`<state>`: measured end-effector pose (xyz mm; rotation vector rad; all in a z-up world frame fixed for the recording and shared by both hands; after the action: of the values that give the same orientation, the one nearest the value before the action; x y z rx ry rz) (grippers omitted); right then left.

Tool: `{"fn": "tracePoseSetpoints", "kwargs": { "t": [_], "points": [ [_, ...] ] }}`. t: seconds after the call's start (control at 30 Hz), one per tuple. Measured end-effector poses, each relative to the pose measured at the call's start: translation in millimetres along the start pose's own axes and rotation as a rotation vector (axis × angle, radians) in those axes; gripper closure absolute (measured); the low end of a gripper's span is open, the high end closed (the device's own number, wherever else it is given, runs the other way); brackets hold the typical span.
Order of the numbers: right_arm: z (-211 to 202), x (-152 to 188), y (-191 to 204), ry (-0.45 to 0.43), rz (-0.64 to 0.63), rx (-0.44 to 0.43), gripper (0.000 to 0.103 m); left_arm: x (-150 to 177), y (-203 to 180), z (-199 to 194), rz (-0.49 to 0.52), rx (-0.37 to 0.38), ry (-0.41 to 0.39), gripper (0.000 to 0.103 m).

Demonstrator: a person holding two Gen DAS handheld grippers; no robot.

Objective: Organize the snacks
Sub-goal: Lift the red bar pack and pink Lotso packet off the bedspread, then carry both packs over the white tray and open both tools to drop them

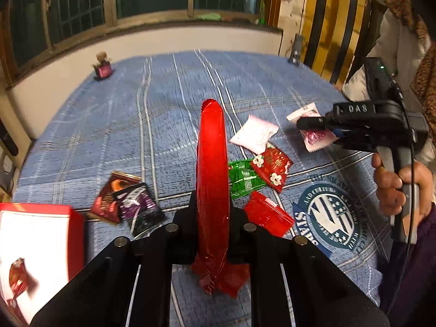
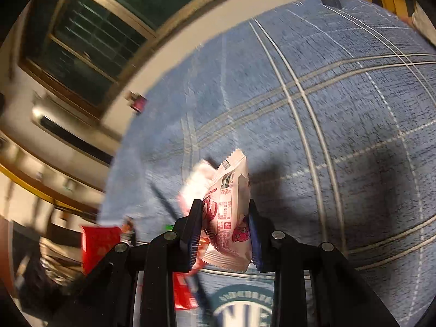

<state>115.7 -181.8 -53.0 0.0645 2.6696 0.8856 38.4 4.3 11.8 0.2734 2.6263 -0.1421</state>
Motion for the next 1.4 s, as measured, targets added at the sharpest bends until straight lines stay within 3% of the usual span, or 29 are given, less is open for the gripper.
{"fn": "tracePoseSetpoints", "kwargs": {
  "t": [0.13, 0.3, 0.7, 0.8, 0.93, 1.03, 1.23, 1.4],
  "points": [
    [-13.1, -2.5, 19.5, -0.056, -0.036, -0.114, 0.072, 10.3, 9.3, -29.3, -0.024, -0.020, -0.060, 0.091],
    [-15.9, -5.4, 38.0, -0.109, -0.090, -0.119, 0.072, 30.1, 31.8, -67.0, -0.075, -0.062, -0.130, 0.091],
    [-21.4, 13.9, 69.7, -0.235, -0.216, -0.038, 0.072, 98.8, 122.0, -127.8, -0.239, -0.204, -0.187, 0.091],
    [-13.8, 26.0, 86.5, -0.234, -0.298, 0.043, 0.072, 122.4, 151.3, -139.2, -0.301, -0.239, -0.189, 0.091],
    [7.3, 53.4, 132.9, -0.155, -0.401, -0.002, 0.072, 152.7, 185.6, -147.1, -0.373, -0.275, -0.186, 0.091],
    [23.9, 77.7, 173.6, -0.112, -0.500, 0.020, 0.072, 170.2, 205.0, -145.0, -0.412, -0.281, -0.180, 0.091],
    [66.1, 144.3, 264.3, 0.004, -0.687, -0.043, 0.072, 185.1, 215.1, -137.0, -0.434, -0.247, -0.170, 0.091],
    [102.5, 195.4, 310.1, 0.084, -0.764, -0.093, 0.072, 196.2, 221.1, -133.8, -0.441, -0.232, -0.166, 0.091]
  ]
}}
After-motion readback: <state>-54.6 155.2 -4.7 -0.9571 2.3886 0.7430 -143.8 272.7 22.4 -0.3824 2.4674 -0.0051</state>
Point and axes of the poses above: each gripper's, at about its wrist camera, not at the fingertips, and z roughly the way its jaws point, y to its left, x to its underside, the point moved 9 cm from there along z, roughly the way its jaws point, and after that the axes turned 14 degrees about y, right-handed, at the moved point
